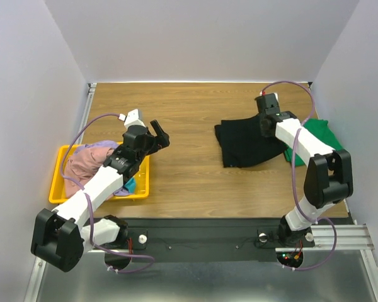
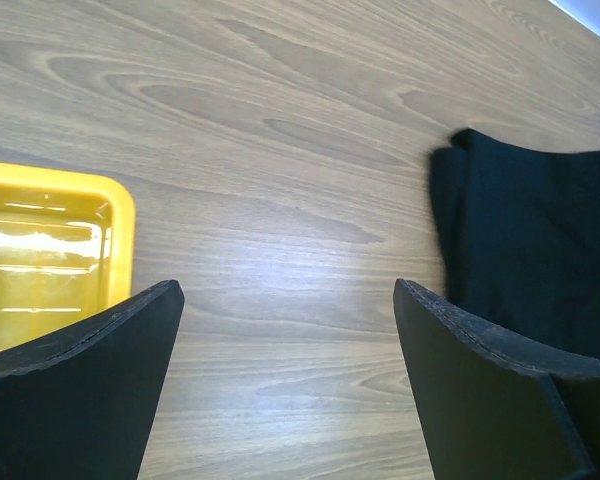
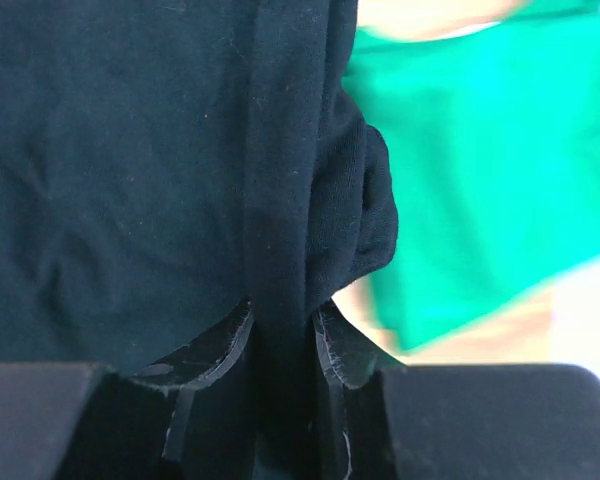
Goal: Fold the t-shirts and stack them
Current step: Neatly place the folded tshirt to the corner
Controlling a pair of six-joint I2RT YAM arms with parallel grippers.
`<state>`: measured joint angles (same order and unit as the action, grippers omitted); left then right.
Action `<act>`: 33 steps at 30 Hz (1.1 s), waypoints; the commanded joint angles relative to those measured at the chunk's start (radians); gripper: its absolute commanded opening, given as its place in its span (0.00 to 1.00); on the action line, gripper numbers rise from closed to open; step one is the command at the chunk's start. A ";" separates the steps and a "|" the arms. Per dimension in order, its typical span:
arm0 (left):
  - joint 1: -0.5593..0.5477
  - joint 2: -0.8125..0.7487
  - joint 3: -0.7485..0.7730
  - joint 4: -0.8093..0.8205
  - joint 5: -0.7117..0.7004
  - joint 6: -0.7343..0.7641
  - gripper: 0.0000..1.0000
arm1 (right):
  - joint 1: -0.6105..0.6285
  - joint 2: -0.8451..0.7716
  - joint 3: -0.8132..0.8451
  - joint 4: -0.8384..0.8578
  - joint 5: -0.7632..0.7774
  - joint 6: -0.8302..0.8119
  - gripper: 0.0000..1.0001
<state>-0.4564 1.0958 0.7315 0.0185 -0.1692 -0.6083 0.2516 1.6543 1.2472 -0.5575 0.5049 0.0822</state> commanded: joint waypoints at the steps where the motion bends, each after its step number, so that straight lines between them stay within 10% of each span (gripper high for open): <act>1: 0.002 -0.019 0.000 -0.008 -0.053 0.027 0.99 | -0.066 -0.056 0.075 -0.051 0.178 -0.200 0.01; 33: 0.009 -0.056 0.003 -0.037 -0.156 0.039 0.99 | -0.239 -0.108 0.360 -0.064 0.210 -0.575 0.00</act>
<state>-0.4526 1.0756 0.7315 -0.0349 -0.2958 -0.5838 0.0345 1.5810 1.5654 -0.6586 0.7052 -0.4751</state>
